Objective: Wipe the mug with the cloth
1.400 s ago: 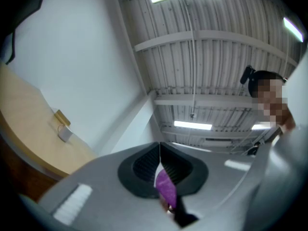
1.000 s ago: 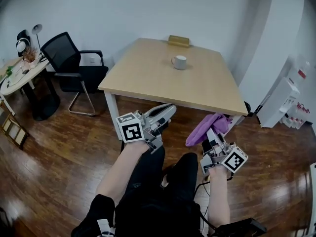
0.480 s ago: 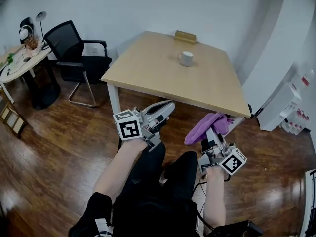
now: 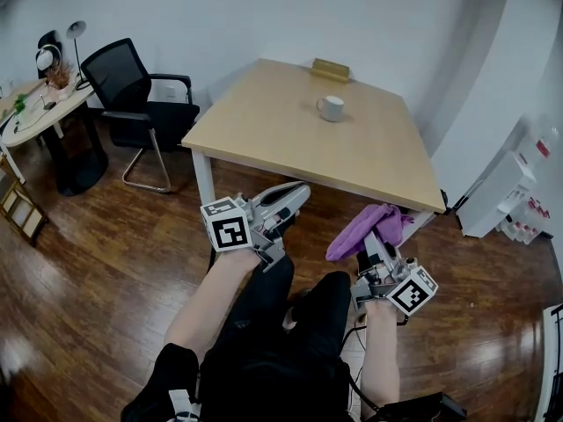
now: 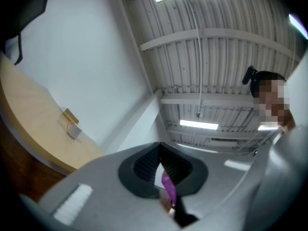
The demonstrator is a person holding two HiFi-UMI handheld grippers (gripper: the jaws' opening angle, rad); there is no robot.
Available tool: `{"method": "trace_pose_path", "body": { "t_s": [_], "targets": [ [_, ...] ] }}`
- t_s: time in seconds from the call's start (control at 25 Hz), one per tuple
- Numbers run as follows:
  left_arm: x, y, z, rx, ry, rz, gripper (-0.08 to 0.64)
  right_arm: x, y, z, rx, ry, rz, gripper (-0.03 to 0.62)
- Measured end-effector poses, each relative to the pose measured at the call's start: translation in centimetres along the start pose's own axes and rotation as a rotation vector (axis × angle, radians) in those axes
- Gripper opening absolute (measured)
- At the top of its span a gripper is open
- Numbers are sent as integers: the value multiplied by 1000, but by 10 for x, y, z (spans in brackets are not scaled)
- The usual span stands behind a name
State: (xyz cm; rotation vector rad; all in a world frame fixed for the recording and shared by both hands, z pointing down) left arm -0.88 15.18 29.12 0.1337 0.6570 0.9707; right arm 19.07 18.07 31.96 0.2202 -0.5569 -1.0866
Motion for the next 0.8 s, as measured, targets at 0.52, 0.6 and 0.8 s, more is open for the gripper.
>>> {"method": "trace_pose_path", "body": {
  "t_s": [0.52,0.6,0.8],
  "targets": [
    [-1,-2,1,-1,4,-9,3,1,1,-1,-7,-3,1,87],
    [-4,1,-1,0,5,-7,3,0,-3,3,-10,-4,2,87],
    [-8,11,-4,-4,9,-8,3,-5,-11,12,-11,-6,3,87]
  ]
}}
Point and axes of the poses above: the fingertips, and each gripper's own axes: y backward along the fingers, x to its right, z out of its underside, the point moved 4 cm from there along y, backward along the fingers, and after that the axes turned 10 degrees about -z, right-handed, at the moved point
